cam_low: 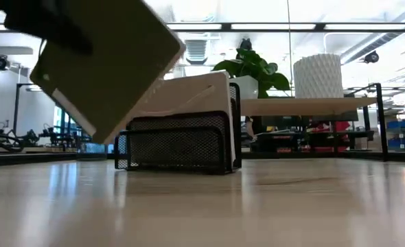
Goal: Stock shelves
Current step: Put the green notebook into the black mesh bookshelf
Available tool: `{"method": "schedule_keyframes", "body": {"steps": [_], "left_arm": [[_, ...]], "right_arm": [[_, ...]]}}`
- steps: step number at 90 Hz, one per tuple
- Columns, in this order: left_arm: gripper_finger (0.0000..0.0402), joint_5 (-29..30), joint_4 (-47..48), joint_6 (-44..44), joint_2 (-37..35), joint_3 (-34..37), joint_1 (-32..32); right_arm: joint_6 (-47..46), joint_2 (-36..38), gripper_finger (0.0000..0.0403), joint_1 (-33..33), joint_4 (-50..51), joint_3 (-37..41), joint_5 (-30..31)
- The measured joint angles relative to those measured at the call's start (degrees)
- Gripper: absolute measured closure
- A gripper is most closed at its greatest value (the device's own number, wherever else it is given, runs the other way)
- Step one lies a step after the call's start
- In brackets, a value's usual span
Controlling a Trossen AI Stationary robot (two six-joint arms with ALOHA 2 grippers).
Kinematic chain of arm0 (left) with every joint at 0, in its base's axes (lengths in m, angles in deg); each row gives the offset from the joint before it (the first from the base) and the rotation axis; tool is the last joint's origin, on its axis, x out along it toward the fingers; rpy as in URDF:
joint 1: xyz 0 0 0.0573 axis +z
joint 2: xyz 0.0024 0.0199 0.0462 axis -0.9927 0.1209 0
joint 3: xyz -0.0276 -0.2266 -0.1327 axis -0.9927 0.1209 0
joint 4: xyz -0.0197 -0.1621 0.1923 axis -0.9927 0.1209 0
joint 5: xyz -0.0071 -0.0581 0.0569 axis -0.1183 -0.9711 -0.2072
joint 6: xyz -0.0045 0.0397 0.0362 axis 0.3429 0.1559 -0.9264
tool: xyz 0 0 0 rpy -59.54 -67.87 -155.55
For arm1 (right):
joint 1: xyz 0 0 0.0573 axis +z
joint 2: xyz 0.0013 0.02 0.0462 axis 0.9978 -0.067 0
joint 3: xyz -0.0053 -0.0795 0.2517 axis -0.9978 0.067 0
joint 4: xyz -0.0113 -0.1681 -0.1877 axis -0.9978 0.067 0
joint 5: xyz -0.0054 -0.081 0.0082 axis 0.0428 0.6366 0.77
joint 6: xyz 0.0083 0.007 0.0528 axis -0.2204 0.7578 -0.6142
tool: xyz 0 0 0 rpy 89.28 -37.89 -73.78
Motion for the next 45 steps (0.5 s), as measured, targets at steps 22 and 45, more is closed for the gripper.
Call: {"method": "schedule_keyframes", "body": {"steps": [22, 45], "left_arm": [[0.0381, 0.3, -3.0, -4.5, 4.4, 0.0, 2.6], [0.0381, 0.3, -2.7, -5.3, 4.5, -0.9, 3.9]], "right_arm": [[0.0, 0.0, 0.0395, 0.0, 0.0, 0.1, 0.0], [-0.1, 0.0, 0.0395, -0.1, 0.0, 1.3, 0.0]]}}
